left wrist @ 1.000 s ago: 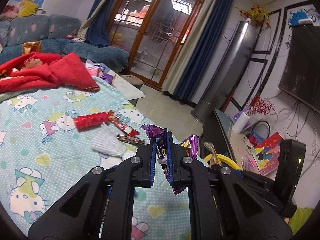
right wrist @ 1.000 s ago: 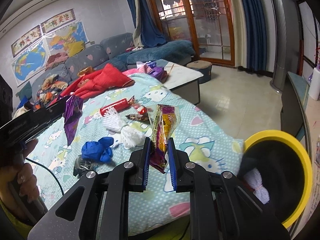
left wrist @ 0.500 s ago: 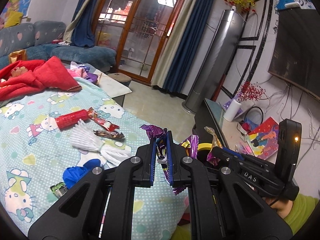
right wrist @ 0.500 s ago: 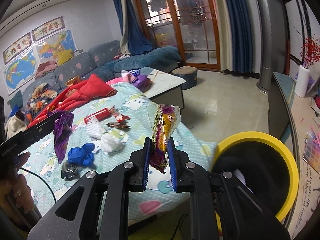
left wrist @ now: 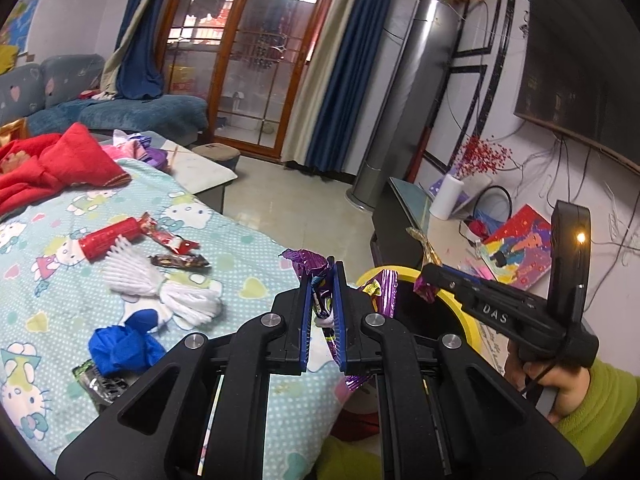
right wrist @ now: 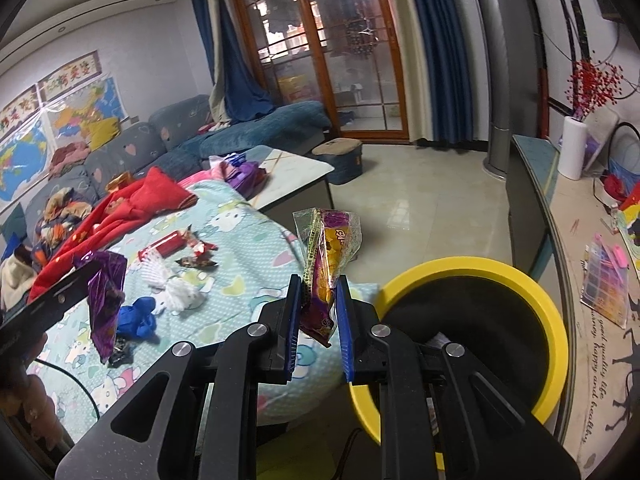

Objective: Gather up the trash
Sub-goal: 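Carry the purple and yellow wrappers over the yellow-rimmed bin with both tools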

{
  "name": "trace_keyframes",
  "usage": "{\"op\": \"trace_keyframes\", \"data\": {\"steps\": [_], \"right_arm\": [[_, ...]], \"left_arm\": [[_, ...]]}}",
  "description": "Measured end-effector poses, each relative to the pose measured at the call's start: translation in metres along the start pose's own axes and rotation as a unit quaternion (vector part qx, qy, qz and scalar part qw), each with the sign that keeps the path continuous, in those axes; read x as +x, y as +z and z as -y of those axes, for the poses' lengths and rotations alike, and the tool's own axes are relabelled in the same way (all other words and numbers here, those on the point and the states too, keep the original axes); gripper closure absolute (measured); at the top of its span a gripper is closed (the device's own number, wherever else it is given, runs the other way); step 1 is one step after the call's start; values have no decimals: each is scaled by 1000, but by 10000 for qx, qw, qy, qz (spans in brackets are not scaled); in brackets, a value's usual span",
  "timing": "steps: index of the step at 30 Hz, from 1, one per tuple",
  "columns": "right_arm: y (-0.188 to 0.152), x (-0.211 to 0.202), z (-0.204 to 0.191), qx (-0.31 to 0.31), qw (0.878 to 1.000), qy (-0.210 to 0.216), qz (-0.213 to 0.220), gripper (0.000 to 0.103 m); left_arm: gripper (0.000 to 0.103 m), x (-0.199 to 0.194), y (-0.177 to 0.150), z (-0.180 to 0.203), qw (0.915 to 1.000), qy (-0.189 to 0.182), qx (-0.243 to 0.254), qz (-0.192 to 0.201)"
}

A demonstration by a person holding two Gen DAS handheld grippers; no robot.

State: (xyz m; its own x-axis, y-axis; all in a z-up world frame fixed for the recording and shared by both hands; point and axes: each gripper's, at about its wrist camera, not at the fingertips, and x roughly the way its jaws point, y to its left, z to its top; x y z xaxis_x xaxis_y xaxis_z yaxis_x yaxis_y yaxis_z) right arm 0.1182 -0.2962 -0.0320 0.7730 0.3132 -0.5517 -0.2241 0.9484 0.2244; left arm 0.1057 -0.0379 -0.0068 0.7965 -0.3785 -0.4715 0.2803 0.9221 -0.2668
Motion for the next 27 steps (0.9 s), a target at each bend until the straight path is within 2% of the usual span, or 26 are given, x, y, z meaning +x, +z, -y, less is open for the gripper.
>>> {"op": "trace_keyframes", "data": {"steps": [8, 14, 27], "right_arm": [[-2, -3, 23, 241, 9995, -181, 25, 86], [-6, -3, 39, 286, 9985, -475, 33, 86], [-15, 0, 77, 746, 9941, -769, -182, 86]], "left_arm": [[98, 7, -6, 18, 9997, -80, 211, -97], [98, 13, -9, 35, 9990, -176, 394, -146], [98, 44, -25, 77, 9942, -420, 898, -419]]}}
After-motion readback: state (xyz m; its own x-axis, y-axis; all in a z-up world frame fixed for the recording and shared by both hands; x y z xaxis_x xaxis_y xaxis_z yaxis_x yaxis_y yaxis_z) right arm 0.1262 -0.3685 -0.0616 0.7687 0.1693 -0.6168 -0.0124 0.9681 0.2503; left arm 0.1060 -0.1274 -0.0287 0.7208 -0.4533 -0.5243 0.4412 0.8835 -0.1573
